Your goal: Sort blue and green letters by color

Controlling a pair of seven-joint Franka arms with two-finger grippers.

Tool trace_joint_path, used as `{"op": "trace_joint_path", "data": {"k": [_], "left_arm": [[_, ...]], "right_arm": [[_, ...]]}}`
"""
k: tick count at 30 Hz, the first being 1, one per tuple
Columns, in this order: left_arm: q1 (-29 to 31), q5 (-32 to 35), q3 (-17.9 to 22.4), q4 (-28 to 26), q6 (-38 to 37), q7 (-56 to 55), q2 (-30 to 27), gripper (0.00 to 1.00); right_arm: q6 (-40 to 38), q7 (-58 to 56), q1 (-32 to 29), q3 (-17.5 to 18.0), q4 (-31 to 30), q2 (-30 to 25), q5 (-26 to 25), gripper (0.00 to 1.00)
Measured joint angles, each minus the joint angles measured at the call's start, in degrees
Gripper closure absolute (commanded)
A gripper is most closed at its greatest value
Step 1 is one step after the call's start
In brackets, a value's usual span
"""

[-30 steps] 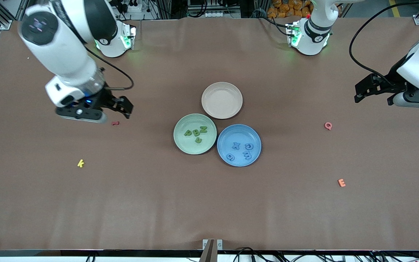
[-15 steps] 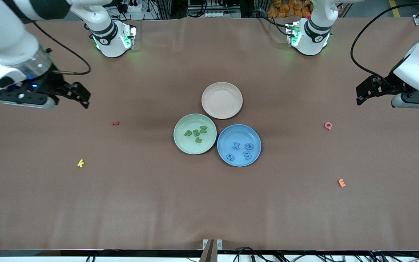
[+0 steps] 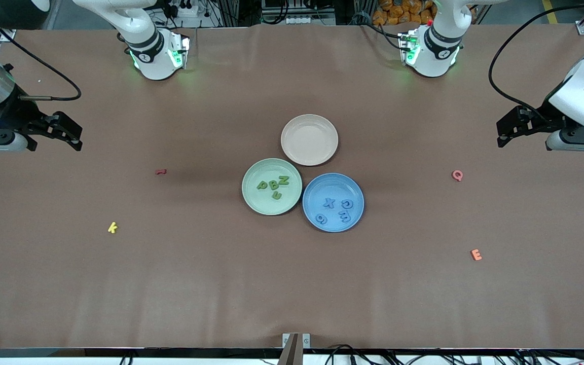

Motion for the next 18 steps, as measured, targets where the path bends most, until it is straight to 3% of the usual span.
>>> {"op": "trace_joint_path", "data": {"k": [18], "left_arm": [[0.06,0.0,0.0,0.0,0.02,0.0,0.0,0.0]], "right_arm": [[-0.35,-0.09,0.15,0.34,0.0,0.02,0.11,0.0]]}}
